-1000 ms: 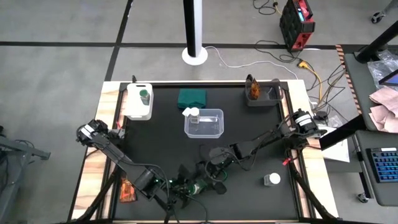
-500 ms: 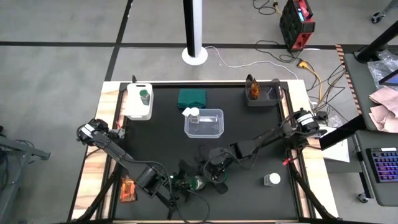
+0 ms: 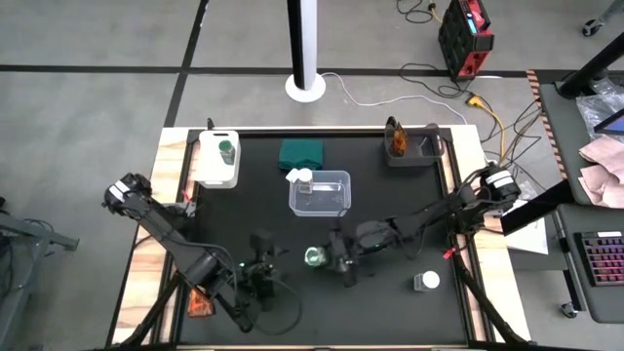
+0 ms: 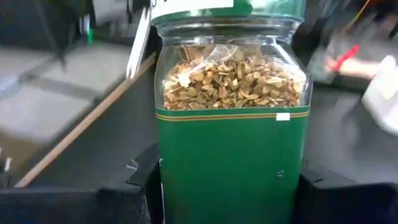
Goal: Sort spices by type
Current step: Put the green spice bottle into the white bin
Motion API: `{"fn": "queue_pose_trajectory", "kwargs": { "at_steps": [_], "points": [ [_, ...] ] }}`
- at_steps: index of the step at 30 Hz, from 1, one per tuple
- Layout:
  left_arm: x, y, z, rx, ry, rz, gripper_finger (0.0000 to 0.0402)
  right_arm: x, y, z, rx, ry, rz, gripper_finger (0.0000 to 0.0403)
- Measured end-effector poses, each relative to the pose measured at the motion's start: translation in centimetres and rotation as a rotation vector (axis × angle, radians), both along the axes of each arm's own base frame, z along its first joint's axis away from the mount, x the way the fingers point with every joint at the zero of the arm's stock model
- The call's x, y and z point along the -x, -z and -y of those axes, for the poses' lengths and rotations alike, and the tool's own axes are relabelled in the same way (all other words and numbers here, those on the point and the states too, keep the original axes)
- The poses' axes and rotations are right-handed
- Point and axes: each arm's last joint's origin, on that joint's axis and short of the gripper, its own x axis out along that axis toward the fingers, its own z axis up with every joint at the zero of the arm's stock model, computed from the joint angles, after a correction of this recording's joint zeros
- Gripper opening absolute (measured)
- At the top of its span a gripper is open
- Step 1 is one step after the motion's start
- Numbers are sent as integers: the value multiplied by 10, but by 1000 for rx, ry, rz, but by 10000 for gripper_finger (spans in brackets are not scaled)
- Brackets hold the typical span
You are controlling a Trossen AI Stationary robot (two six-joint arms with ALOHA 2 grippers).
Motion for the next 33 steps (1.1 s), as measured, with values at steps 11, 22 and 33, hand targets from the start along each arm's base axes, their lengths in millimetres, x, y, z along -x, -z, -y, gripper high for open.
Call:
{"fn": "queue_pose_trajectory", "kwargs": {
  "at_steps": [11, 22, 33],
  "points": [
    [-1, 54, -3, -22, -90, 371, 274, 10, 10, -11, 41, 58, 296, 192],
    [-6, 64, -15, 168, 45, 624, 274, 13, 8, -19, 121, 120, 326, 192],
    [-18, 73, -42, 283, 169, 682, 275, 13, 8, -18, 120, 123, 326, 192]
  ]
}}
